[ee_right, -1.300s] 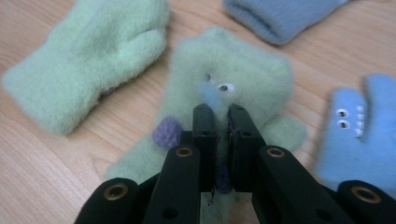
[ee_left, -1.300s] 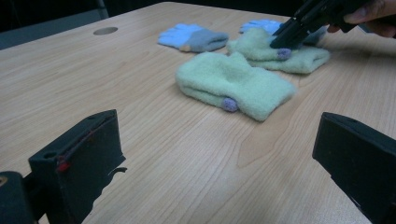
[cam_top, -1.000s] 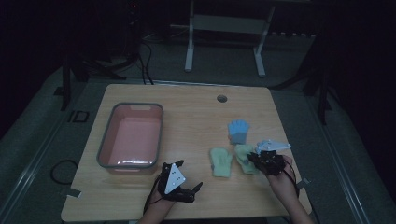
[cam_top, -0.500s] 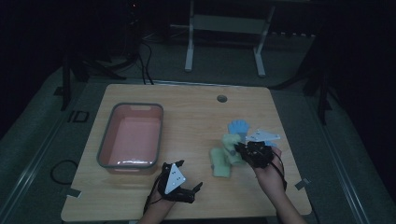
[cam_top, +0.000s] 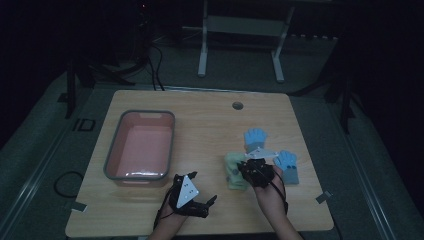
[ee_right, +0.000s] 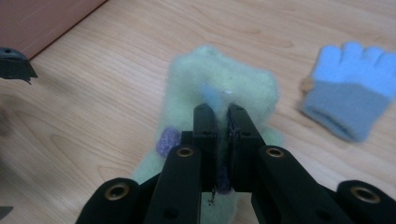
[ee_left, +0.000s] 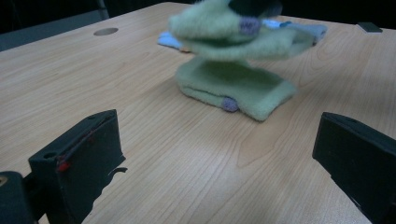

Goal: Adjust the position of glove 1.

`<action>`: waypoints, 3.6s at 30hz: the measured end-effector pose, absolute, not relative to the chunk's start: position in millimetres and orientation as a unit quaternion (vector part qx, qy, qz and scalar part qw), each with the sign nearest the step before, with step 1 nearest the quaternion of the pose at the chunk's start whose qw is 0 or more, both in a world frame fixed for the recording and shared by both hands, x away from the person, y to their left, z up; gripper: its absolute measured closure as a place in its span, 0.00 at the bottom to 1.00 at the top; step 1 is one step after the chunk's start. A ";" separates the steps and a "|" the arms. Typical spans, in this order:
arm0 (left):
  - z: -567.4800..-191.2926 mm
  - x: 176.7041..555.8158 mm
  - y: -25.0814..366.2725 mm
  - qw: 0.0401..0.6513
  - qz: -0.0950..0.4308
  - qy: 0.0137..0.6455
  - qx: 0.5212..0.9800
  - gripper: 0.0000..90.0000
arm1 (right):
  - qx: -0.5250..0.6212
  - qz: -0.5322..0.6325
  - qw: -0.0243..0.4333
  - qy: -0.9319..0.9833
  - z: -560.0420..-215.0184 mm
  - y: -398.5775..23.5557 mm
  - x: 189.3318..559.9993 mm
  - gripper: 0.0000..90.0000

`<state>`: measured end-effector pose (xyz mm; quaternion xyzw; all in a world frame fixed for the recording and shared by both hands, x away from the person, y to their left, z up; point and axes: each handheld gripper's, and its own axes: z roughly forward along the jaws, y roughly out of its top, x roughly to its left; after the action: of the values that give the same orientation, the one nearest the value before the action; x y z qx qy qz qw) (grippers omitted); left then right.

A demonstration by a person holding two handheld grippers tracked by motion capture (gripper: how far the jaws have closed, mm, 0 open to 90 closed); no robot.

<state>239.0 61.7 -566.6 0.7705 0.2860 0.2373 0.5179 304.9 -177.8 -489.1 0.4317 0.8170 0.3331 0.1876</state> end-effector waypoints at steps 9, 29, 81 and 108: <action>-566.6 239.0 61.5 0.518 0.238 0.286 0.770 0.02 | 0.452 0.317 0.194 0.811 -507.2 -180.8 307.7 0.93; -566.5 239.1 60.1 0.512 0.249 0.296 0.767 0.02 | 0.435 0.326 0.153 0.825 -516.6 -188.8 308.9 0.75; -541.5 294.3 -29.8 0.425 0.137 0.092 0.890 0.35 | 0.358 0.399 0.047 0.843 -502.8 -233.8 379.5 0.39; -553.8 304.3 -37.6 0.381 0.182 0.099 0.901 0.80 | 0.385 0.369 -0.071 0.843 -539.8 -219.4 396.2 0.76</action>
<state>304.3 -37.6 -553.8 0.9012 0.0988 0.1819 0.3807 396.2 -219.4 -539.8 0.3850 0.8428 0.3693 -0.0712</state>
